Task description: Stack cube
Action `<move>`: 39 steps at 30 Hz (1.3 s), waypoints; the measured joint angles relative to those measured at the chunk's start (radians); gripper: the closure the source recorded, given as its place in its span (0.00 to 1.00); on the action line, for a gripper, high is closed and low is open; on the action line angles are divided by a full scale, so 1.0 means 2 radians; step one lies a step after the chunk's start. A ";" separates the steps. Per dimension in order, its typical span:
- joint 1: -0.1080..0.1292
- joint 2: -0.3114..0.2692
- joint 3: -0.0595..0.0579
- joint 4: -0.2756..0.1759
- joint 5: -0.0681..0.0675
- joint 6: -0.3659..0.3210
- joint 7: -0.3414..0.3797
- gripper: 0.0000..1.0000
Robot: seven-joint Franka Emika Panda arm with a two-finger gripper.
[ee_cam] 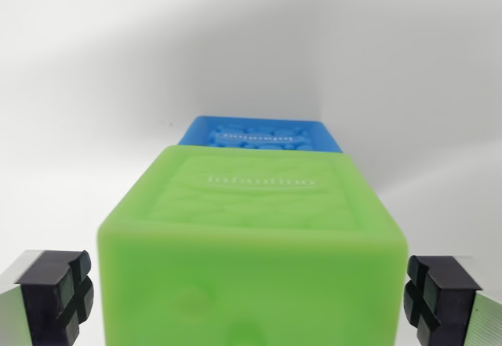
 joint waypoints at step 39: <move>0.000 -0.117 0.000 0.009 0.000 -0.124 0.000 0.00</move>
